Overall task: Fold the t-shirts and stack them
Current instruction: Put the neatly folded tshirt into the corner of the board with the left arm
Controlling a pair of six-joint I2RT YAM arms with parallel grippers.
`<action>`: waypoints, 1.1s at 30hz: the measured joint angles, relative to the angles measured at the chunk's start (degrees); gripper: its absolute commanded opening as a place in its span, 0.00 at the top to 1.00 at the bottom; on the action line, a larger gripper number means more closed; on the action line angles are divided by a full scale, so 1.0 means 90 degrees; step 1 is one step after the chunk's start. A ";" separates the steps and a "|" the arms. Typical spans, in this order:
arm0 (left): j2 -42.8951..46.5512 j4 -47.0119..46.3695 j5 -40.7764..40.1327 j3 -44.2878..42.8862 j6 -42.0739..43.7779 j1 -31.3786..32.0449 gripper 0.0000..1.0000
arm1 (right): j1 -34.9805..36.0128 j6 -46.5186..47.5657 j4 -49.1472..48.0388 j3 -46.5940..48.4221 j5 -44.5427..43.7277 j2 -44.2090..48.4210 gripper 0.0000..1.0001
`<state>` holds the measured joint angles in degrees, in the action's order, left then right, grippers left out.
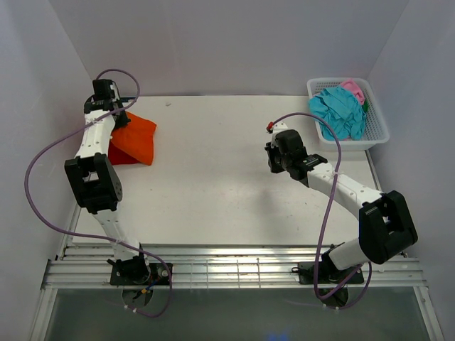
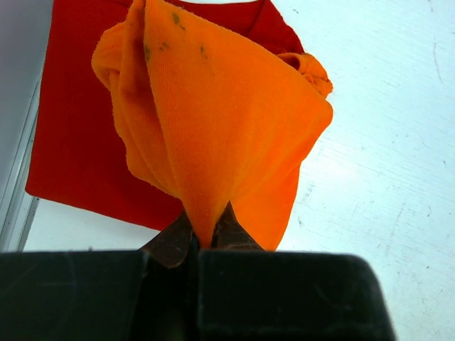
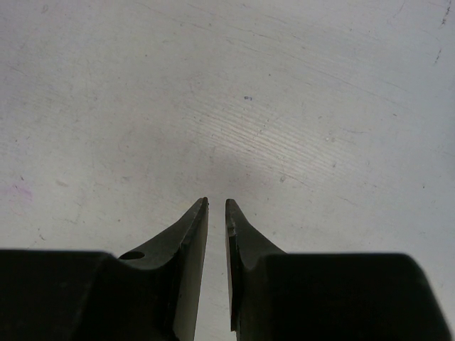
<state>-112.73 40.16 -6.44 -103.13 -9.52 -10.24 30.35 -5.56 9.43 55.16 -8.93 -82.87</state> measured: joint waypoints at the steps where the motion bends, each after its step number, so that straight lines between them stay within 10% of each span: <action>1: 0.0000 -0.0005 0.0036 0.0000 0.0002 -0.0007 1.00 | 0.0000 0.0000 0.0000 0.0000 0.0005 0.0000 0.78; 33: 0.0109 -0.0192 0.0559 -0.0206 -0.0109 -0.0398 1.00 | 0.0000 0.0000 -0.0027 0.0000 0.0078 -0.0114 0.78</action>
<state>-111.74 38.44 -1.41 -104.99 -10.50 -13.82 30.35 -5.56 9.19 55.16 -8.23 -83.90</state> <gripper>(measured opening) 0.082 0.222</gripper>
